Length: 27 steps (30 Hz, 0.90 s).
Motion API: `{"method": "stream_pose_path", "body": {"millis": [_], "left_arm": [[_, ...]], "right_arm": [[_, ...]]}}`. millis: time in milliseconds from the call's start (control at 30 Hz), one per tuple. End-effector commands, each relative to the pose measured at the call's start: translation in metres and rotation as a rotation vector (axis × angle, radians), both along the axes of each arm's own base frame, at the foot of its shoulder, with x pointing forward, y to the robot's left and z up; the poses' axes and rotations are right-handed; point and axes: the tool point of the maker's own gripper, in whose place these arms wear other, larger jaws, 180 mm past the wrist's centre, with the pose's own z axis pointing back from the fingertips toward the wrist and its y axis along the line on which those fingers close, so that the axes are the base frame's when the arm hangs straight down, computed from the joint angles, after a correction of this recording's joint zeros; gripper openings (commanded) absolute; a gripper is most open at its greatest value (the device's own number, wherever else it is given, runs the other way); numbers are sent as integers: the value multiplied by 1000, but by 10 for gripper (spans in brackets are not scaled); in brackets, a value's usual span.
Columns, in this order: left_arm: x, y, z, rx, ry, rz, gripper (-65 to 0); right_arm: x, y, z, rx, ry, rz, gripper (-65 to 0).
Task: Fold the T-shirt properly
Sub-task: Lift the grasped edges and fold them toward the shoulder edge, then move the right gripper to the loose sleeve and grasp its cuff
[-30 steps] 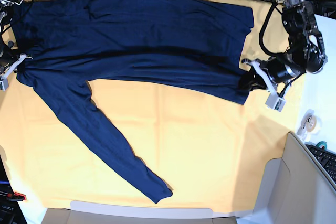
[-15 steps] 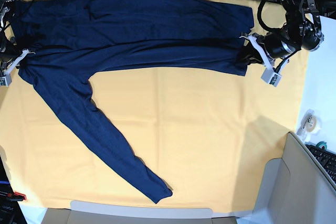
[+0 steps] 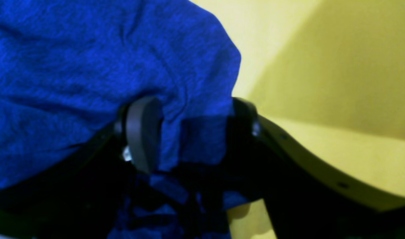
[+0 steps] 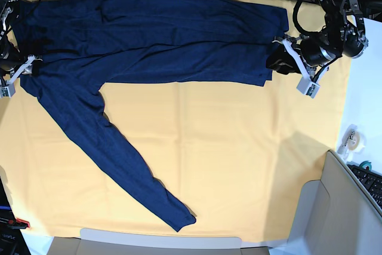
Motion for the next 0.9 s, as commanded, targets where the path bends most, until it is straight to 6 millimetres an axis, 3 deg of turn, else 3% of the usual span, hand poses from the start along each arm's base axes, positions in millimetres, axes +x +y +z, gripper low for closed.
{"method": "stream_pose_path", "body": {"millis": [0, 67, 233, 333, 433, 700, 867], "left_arm": [[5, 3, 8, 4, -30, -1, -453], [5, 3, 8, 4, -30, -1, -453], [5, 2, 9, 2, -32, -1, -453], [5, 1, 9, 1, -31, -2, -453], [5, 0, 8, -2, -30, -5, -453], [6, 0, 9, -2, -32, -5, -453], [6, 1, 9, -1, -34, 0, -453]], "right_arm": [[12, -10, 22, -39, -55, 14, -308], [17, -13, 30, -51, -77, 16, -308], [19, -46, 67, -96, -167, -68, -308], [27, -55, 81, -92, -218, -104, -308], [40, -52, 91, -77, -266, -111, -308], [114, 17, 57, 107, -244, -27, -308], [141, 44, 35, 155, -172, -13, -308]]}}
